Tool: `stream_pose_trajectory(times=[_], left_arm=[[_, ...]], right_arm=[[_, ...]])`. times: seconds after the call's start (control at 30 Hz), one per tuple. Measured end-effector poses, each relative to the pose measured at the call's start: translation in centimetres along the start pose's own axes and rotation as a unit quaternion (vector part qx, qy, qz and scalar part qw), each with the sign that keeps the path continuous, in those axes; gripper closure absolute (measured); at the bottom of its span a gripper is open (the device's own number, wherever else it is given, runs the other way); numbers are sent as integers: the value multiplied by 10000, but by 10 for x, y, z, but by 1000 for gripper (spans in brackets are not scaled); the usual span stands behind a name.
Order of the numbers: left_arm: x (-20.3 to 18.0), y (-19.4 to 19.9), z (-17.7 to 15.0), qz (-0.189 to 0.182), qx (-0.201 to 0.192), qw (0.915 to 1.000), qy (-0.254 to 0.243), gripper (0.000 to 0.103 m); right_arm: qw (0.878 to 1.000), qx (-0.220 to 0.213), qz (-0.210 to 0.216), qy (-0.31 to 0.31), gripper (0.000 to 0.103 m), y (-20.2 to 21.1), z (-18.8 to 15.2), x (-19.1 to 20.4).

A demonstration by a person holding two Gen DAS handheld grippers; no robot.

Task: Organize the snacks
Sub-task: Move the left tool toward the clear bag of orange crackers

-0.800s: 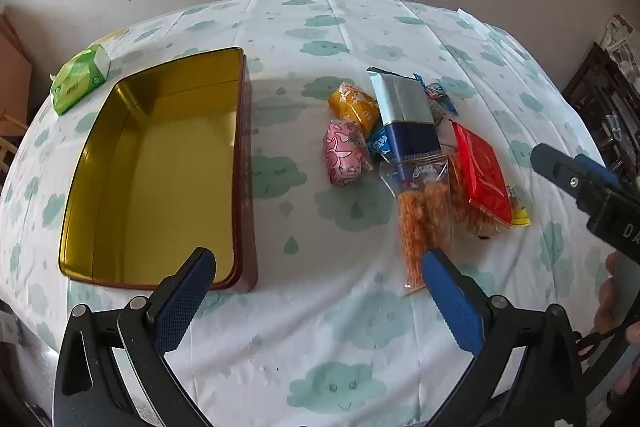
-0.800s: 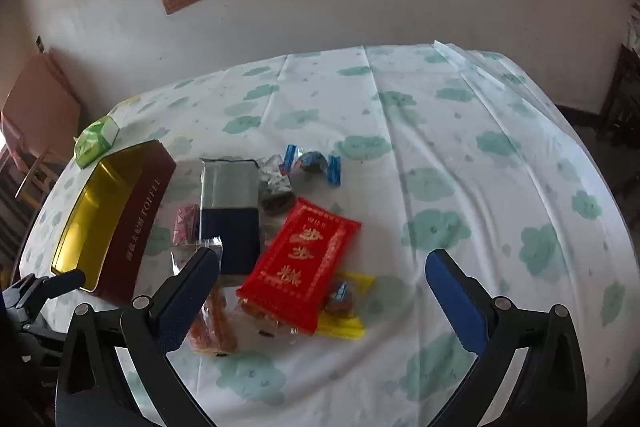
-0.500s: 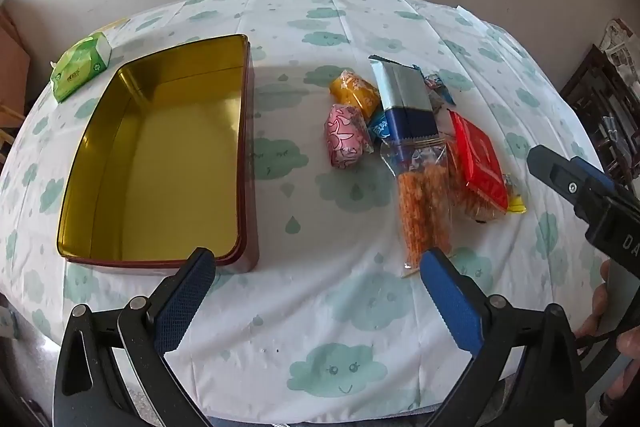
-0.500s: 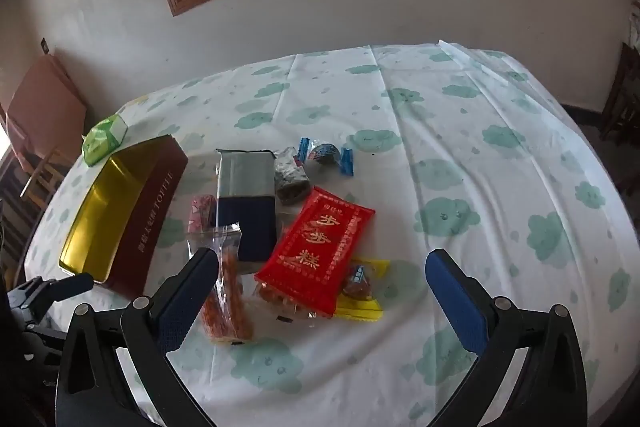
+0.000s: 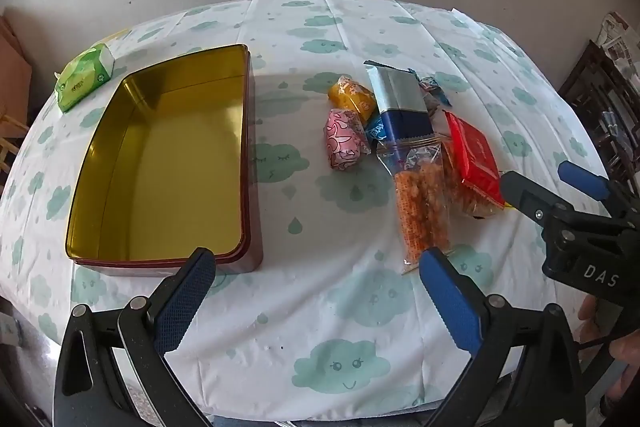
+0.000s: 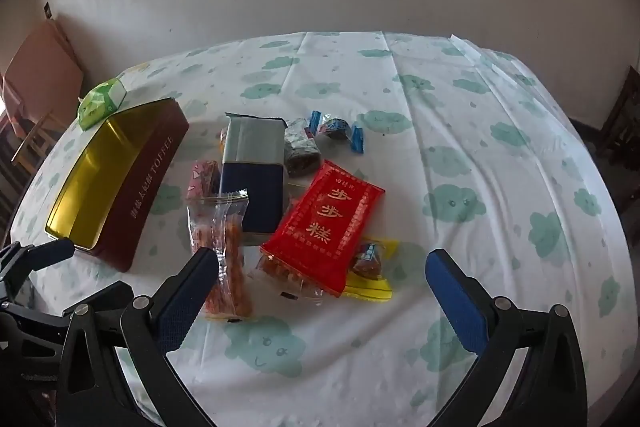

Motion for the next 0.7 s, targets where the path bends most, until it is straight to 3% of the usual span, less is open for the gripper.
stream_pose_trajectory(times=[0.3, 0.7], left_arm=[[-9, 2, -1, -148, -13, 9998, -98, 3], [-7, -2, -1, 116, -63, 9997, -182, 3]], right_arm=[[9998, -37, -175, 28, 0, 6, 1, -2], [9995, -96, -294, -35, 1, 10, 1, -9]])
Point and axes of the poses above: each gripper's, at about its wrist camera, not at the fingertips, and y roughly against the way its jaws point, x to its left, z to its top, the point moved 8 cm from there along -y, roughly the way its jaws point, and after that the axes turned 13 degrees about y, right-handed, at the moved point
